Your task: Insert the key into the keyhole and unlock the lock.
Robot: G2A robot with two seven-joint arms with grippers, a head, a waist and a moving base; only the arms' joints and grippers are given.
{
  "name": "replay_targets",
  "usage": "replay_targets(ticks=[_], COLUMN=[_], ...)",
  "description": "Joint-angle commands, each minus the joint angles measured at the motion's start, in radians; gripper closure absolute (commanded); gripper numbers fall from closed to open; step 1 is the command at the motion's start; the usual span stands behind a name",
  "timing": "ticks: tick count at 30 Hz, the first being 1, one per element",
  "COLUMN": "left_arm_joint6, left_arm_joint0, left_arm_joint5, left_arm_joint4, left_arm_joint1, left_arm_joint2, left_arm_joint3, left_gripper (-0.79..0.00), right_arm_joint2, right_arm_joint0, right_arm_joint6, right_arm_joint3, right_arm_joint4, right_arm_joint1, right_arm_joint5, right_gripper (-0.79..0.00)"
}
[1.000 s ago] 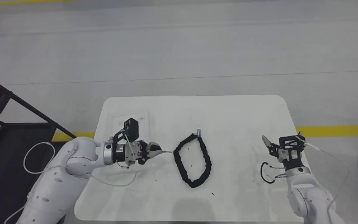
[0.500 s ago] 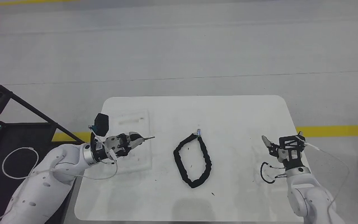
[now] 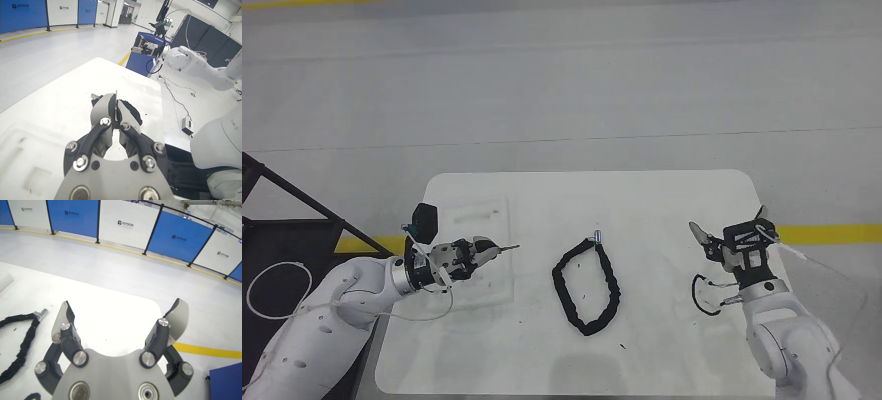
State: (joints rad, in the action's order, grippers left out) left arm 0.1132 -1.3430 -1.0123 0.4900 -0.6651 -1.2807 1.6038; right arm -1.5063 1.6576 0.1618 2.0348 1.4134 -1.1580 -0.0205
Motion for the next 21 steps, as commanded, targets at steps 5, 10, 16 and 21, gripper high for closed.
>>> replay_targets(ticks=[5, 10, 16, 21], left_arm_joint6=[0.000, 0.000, 0.000, 0.000], left_arm_joint0=[0.000, 0.000, 0.000, 0.000], left_arm_joint5=[0.000, 0.000, 0.000, 0.000], left_arm_joint4=[0.000, 0.000, 0.000, 0.000], left_arm_joint1=[0.000, 0.000, 0.000, 0.000], left_arm_joint2=[0.000, 0.000, 0.000, 0.000], left_arm_joint3=[0.000, 0.000, 0.000, 0.000], left_gripper=[0.000, 0.000, 0.000, 0.000], right_arm_joint2=[0.182, 0.326, 0.467, 0.528], right_arm_joint0=[-0.116, -0.224, -0.343, -0.388], right_arm_joint6=[0.131, 0.232, 0.341, 0.398], right_arm_joint3=[0.010, -0.034, -0.112, -0.161], right_arm_joint4=[0.140, 0.235, 0.331, 0.371], right_arm_joint1=[-0.014, -0.034, -0.064, -0.083], right_arm_joint5=[-0.001, 0.012, 0.044, 0.072], right_gripper=[-0.785, -0.785, -0.785, -0.785])
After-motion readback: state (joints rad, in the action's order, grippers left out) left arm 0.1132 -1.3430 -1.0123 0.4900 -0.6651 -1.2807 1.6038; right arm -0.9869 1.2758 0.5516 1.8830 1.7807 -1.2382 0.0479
